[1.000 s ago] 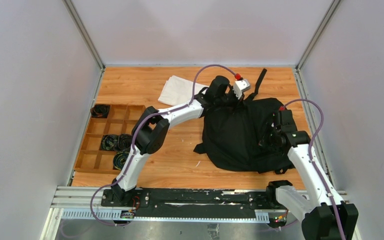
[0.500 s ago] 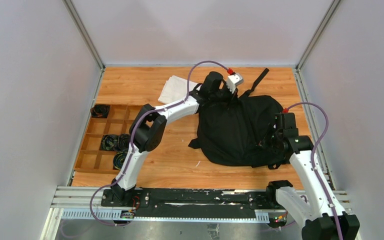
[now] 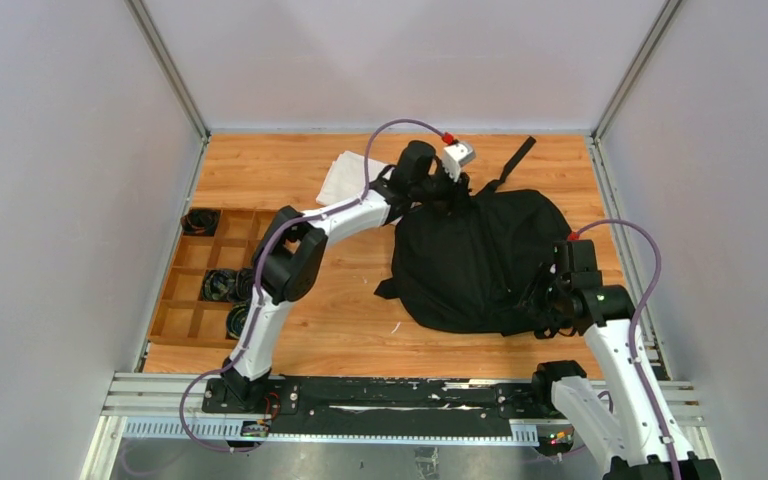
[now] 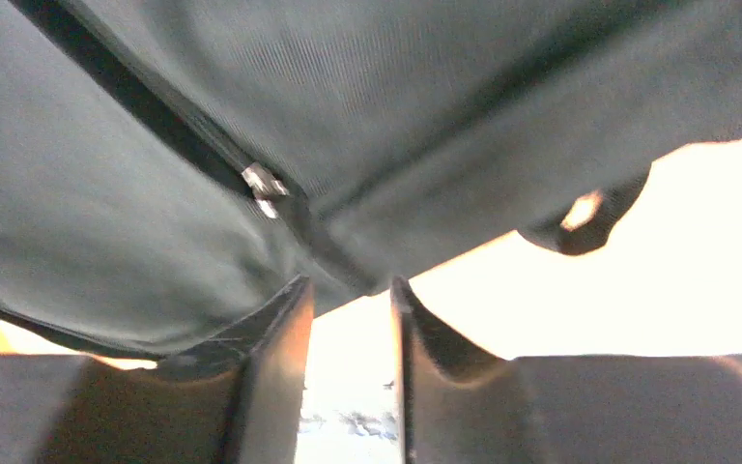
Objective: Pack the student bag
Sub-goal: Zip the student bag at the center of the board, then pick up the student bag at the center of the board.
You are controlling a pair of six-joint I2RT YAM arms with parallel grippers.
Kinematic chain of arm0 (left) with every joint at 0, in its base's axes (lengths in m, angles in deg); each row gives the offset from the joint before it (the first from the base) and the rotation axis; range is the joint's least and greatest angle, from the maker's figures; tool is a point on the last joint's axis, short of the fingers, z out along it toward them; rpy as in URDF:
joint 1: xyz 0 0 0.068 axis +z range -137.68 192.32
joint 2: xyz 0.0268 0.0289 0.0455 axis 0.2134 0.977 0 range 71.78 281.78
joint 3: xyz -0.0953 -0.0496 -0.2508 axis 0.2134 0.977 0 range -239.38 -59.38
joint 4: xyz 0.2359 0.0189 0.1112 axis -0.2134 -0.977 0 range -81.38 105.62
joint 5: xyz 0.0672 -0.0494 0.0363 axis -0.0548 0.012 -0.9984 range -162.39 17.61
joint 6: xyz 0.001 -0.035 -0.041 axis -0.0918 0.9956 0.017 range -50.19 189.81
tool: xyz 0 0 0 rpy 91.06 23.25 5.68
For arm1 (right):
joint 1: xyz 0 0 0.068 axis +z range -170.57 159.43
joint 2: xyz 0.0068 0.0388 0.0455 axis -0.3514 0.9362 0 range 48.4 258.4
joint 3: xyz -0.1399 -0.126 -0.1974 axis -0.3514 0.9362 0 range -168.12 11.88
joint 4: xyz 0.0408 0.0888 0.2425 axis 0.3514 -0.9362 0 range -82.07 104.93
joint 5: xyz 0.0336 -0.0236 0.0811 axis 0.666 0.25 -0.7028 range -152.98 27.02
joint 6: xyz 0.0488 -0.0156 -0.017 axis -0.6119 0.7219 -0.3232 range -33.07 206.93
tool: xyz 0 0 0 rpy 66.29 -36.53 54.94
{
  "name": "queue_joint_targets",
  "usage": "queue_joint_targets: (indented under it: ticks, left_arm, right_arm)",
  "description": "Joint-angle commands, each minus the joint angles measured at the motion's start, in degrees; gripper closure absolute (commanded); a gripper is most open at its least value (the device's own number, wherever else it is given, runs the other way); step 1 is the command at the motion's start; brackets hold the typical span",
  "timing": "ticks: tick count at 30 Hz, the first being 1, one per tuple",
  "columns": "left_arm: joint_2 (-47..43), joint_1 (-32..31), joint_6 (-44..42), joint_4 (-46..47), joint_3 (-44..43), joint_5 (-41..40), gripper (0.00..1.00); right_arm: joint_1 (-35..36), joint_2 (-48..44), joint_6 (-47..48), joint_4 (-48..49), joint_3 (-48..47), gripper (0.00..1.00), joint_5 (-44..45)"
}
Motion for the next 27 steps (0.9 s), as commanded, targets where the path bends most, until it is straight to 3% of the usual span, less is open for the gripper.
queue_joint_targets:
  ticks: [1,2,3,4,6,10,13,15,17,22,27]
  left_arm:
    - [-7.38,5.21,3.48,6.54,0.81,-9.11,0.42]
    - [-9.3,5.09,3.01,6.56,2.1,-10.92,0.3]
    - [-11.63,4.91,2.26,6.51,3.81,-13.14,0.11]
    - [-14.45,4.61,1.14,6.56,6.02,-15.68,0.02]
    - [-20.7,4.45,-0.41,6.56,11.15,-20.23,0.0]
    - [-33.33,4.4,-0.3,5.62,22.81,-28.98,0.0]
    - [-38.86,4.88,7.37,-2.27,27.06,-35.97,0.0]
    - [-38.44,4.89,10.6,-15.82,22.96,-35.37,0.0]
    - [-38.42,4.47,16.14,-21.88,23.92,-33.4,0.0]
    - [-40.74,1.4,25.35,-16.2,34.94,-35.68,0.0]
    - [-36.42,-0.47,29.48,-15.2,35.92,-33.81,0.0]
  right_arm:
    - [-0.57,0.43,3.92,-12.72,-3.61,0.42,-1.33]
    - [-0.57,0.45,4.46,-12.2,-4.69,0.34,-0.94]
    - [-0.57,0.54,4.9,-12.05,-5.99,0.26,-0.06]
    - [-0.57,0.66,5.17,-12.06,-7.4,0.21,0.93]
    - [-0.59,0.96,5.79,-11.83,-9.84,0.15,3.23]
    - [-0.57,1.8,6.81,-9.95,-12.2,0.14,5.1]
    - [-0.61,1.68,7.06,-6.98,-11.93,0.14,7.71]
    - [-0.61,1.76,7.08,-5.36,-11.73,0.14,7.56]
    - [-0.65,2.22,7.1,-4.52,-11.87,0.14,7.13]
    - [-0.64,3.17,7.11,-2.97,-11.41,0.14,4.64]
    - [-0.64,2.62,7.08,-2.01,-10.38,0.14,2.74]
